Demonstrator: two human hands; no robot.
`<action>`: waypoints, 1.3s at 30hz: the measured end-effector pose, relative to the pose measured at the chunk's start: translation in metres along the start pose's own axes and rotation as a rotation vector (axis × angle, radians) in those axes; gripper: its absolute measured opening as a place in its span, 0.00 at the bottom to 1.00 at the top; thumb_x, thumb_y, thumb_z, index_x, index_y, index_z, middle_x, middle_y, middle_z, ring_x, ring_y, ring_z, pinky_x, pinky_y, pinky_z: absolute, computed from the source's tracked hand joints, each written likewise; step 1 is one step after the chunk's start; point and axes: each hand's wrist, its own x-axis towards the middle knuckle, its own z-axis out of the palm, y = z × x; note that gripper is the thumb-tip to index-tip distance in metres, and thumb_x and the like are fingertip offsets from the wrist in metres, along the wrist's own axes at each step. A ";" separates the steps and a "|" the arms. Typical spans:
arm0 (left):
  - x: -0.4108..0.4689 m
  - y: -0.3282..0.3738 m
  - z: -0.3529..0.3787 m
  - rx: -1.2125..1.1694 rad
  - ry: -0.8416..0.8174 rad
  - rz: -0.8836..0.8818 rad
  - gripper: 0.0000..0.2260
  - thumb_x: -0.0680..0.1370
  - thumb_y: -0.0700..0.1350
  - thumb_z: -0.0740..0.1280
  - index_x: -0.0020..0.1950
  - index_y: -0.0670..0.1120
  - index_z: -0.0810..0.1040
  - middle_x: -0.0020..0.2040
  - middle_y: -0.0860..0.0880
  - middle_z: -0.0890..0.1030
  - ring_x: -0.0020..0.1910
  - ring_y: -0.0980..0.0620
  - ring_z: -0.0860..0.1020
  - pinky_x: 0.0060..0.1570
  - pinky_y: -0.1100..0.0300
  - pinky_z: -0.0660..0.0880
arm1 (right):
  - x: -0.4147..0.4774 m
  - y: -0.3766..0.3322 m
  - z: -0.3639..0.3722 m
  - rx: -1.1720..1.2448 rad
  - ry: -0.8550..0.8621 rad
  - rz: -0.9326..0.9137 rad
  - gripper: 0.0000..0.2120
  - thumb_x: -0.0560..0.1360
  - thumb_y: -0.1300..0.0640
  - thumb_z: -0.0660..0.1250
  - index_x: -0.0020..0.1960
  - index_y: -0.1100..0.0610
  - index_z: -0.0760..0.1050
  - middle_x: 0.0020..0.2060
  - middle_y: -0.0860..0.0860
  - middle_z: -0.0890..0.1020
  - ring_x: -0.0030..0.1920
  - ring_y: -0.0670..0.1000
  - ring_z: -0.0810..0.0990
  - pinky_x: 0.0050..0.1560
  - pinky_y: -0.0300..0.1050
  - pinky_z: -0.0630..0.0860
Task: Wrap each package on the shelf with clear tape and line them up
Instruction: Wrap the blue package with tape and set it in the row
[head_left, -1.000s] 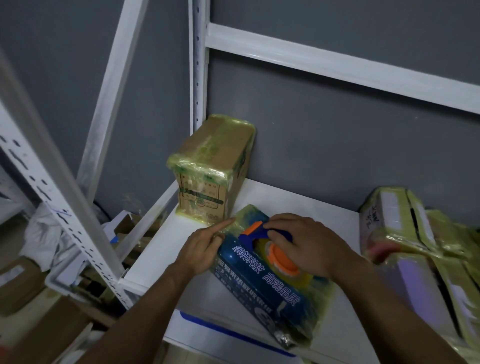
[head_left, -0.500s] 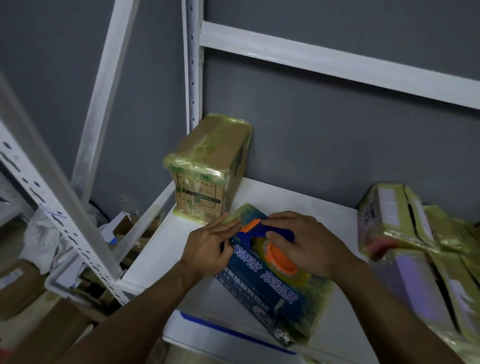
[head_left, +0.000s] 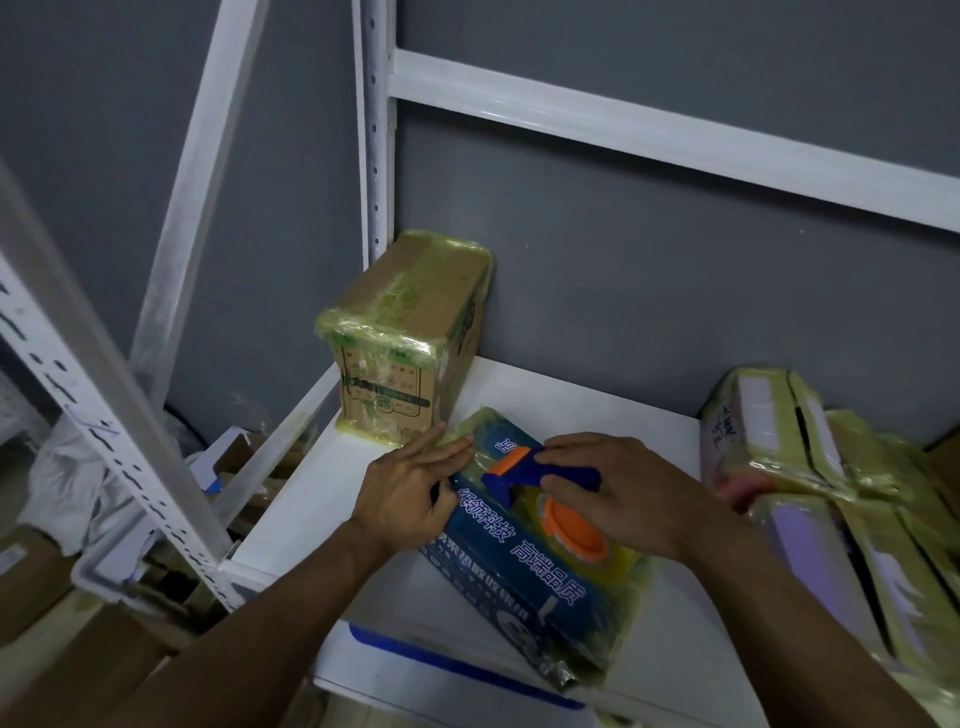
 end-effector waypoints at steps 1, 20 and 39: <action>0.000 -0.002 -0.001 0.015 -0.014 0.033 0.23 0.76 0.48 0.58 0.68 0.48 0.80 0.69 0.55 0.77 0.77 0.49 0.66 0.66 0.53 0.73 | 0.002 -0.001 0.002 -0.008 -0.027 0.008 0.20 0.82 0.39 0.63 0.72 0.39 0.74 0.72 0.38 0.72 0.68 0.41 0.72 0.65 0.36 0.69; -0.007 0.011 0.009 0.039 -0.024 0.070 0.23 0.76 0.49 0.58 0.71 0.51 0.78 0.70 0.56 0.76 0.72 0.56 0.72 0.66 0.57 0.73 | -0.008 0.001 0.016 0.106 0.160 0.033 0.20 0.78 0.39 0.69 0.69 0.41 0.77 0.64 0.34 0.75 0.61 0.38 0.74 0.59 0.29 0.69; 0.000 0.014 0.007 0.058 -0.062 0.075 0.22 0.76 0.48 0.61 0.70 0.53 0.78 0.71 0.57 0.74 0.73 0.61 0.68 0.72 0.52 0.70 | -0.022 0.005 -0.001 0.106 0.059 0.047 0.18 0.78 0.43 0.70 0.67 0.44 0.79 0.57 0.33 0.78 0.57 0.38 0.77 0.51 0.23 0.70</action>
